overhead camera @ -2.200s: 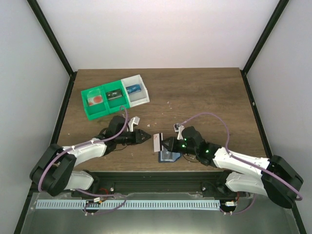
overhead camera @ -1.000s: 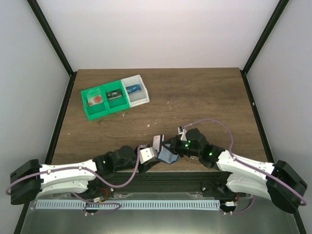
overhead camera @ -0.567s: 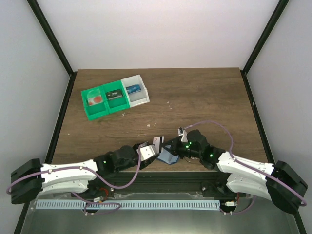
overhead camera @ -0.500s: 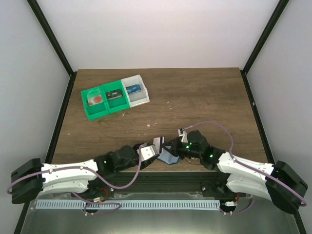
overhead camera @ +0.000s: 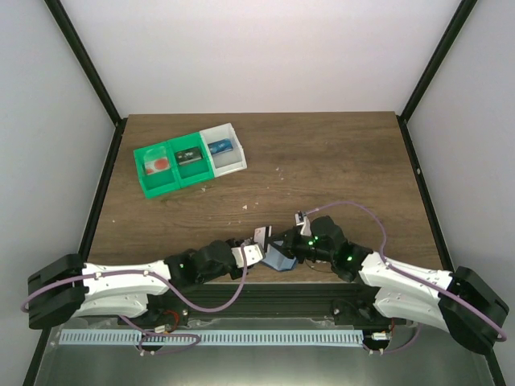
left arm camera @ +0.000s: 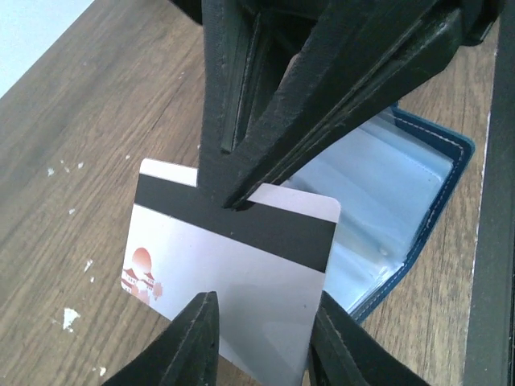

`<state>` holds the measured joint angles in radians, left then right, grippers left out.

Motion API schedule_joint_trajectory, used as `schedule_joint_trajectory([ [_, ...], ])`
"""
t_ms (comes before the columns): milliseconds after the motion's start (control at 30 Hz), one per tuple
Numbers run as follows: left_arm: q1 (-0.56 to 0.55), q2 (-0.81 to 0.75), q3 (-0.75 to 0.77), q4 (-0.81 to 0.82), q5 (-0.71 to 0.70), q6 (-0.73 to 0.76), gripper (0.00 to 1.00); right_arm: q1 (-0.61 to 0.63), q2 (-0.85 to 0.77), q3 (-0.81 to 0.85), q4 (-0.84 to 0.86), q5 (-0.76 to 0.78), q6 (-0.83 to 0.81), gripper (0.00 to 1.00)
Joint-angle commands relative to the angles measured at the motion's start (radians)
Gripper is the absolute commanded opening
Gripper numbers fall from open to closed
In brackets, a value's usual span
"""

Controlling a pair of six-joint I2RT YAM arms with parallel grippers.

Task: Take the credit cards out of the card holder

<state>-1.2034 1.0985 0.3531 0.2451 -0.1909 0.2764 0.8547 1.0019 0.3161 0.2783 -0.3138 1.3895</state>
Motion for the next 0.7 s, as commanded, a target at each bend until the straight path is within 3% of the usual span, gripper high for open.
schedule_joint_trajectory([
  [0,-0.010,-0.013,0.009,0.021,-0.012,0.027,0.21,-0.003,0.003,0.001,0.047,-0.016,0.011,0.00],
  [67,-0.010,-0.017,0.008,0.017,-0.005,0.023,0.02,-0.003,0.006,0.000,0.046,-0.018,0.010,0.01],
  [100,-0.011,-0.022,0.008,0.013,-0.002,0.021,0.00,-0.003,0.006,0.001,0.042,-0.016,0.009,0.03],
  [333,-0.011,-0.083,0.005,-0.002,0.039,-0.048,0.00,-0.005,-0.033,0.011,-0.042,0.022,-0.025,0.40],
  [567,0.097,-0.152,0.049,-0.041,0.092,-0.266,0.00,-0.005,-0.176,0.040,-0.262,0.133,-0.078,0.63],
  [667,0.138,-0.147,0.100,-0.124,0.078,-0.289,0.00,-0.006,-0.224,0.025,-0.347,0.168,-0.104,0.66],
])
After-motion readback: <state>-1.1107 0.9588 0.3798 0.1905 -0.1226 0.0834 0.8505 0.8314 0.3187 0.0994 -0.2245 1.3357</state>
